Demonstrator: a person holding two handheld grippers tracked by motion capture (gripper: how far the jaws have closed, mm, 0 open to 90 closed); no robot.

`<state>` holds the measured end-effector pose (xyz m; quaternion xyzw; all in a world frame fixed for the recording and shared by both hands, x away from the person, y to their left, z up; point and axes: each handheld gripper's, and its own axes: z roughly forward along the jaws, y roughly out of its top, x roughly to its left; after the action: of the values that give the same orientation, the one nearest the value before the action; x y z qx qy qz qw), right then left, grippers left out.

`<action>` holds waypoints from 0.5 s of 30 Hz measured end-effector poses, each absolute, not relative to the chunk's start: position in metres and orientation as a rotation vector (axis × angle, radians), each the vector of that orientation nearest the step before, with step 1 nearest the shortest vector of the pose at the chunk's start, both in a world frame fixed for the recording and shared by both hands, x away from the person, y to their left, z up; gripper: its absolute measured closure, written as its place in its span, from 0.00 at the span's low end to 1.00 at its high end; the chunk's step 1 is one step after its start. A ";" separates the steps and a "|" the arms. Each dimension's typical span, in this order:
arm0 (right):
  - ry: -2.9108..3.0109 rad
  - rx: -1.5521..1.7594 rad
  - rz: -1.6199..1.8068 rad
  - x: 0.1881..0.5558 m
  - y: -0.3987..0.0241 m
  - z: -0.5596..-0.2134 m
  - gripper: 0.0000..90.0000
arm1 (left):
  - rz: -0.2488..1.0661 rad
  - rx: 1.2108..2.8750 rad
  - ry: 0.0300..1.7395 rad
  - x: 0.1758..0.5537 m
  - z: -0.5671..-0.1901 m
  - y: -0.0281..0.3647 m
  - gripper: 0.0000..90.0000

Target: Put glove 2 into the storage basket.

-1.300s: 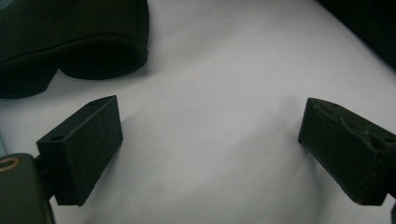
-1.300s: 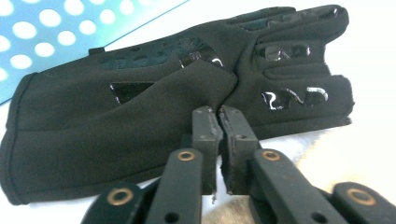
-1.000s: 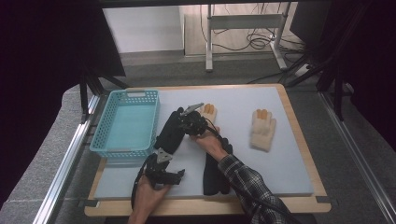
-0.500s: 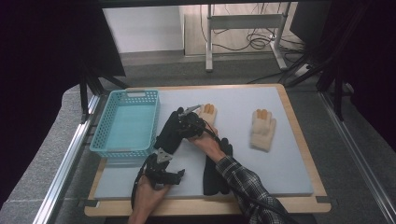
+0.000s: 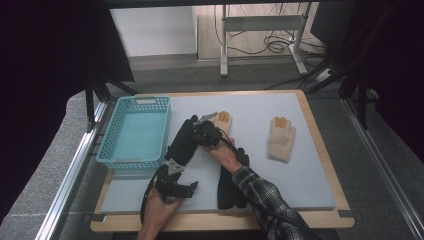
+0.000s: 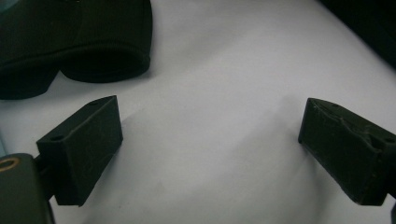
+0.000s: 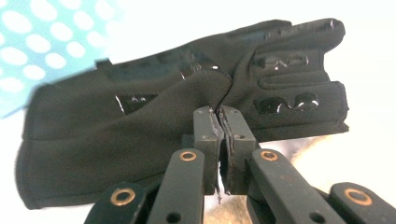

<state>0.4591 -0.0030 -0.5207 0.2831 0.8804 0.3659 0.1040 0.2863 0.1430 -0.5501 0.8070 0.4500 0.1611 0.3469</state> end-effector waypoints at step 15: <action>2.548 0.777 1.212 0.446 -0.028 -0.467 0.95 | 0.421 2.097 1.166 0.286 -0.550 0.143 0.07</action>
<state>0.4457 -0.0281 -0.4673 0.2638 0.8656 0.4118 0.1072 0.2863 0.1432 -0.5499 0.8079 0.4491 0.1620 0.3455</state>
